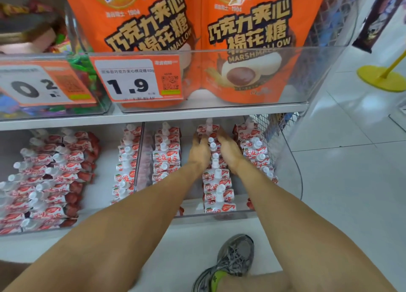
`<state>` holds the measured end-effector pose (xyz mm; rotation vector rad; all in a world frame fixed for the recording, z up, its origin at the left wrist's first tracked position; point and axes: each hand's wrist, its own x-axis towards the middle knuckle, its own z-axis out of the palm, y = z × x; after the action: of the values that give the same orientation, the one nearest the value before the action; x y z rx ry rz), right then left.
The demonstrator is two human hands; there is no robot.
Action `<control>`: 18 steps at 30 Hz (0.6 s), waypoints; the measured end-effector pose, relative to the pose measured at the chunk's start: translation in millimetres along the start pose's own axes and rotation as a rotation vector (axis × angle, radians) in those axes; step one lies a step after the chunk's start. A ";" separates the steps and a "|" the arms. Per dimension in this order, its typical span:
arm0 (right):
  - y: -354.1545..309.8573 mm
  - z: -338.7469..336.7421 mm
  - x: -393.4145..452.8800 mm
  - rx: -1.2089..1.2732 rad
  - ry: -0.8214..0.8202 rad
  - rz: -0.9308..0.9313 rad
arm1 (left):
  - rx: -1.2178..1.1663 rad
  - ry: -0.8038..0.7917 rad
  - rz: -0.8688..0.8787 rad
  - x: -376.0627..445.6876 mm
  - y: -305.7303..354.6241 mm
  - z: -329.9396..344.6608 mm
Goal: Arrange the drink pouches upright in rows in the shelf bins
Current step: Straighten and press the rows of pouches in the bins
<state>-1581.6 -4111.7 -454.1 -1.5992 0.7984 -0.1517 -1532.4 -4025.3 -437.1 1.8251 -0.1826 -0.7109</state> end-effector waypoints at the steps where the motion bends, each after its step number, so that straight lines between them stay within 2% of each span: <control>1: -3.0 -0.8 -2.2 0.017 -0.011 0.006 | 0.014 -0.014 -0.023 -3.4 2.3 -1.5; 4: -18.9 -6.1 -8.5 -0.072 -0.009 -0.030 | 0.137 -0.047 -0.012 -26.8 19.5 -15.4; 8: -49.2 -8.4 -51.0 -0.377 0.193 -0.236 | 0.457 0.019 0.458 -88.4 30.3 -77.4; 10: -59.4 5.5 -94.3 -0.414 0.321 -0.379 | 0.534 0.161 0.602 -119.4 20.0 -127.1; 11: -64.7 19.9 -119.4 -0.392 0.339 -0.466 | 0.550 0.235 0.620 -132.6 15.5 -152.9; 14: -78.9 81.4 -172.1 -0.315 0.181 -0.721 | 0.603 0.340 0.482 -139.2 -5.2 -218.2; 16: -83.2 125.8 -182.1 -0.406 0.061 -0.807 | 0.608 0.243 0.281 -124.8 -20.7 -243.0; 18: -81.0 158.0 -170.9 -0.621 0.068 -0.833 | 0.389 0.038 0.108 -113.3 -33.4 -248.1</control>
<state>-1593.9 -3886.5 -355.1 -2.4604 0.1713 -0.5977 -1494.4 -3760.8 -373.4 2.1770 -0.4143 -0.5923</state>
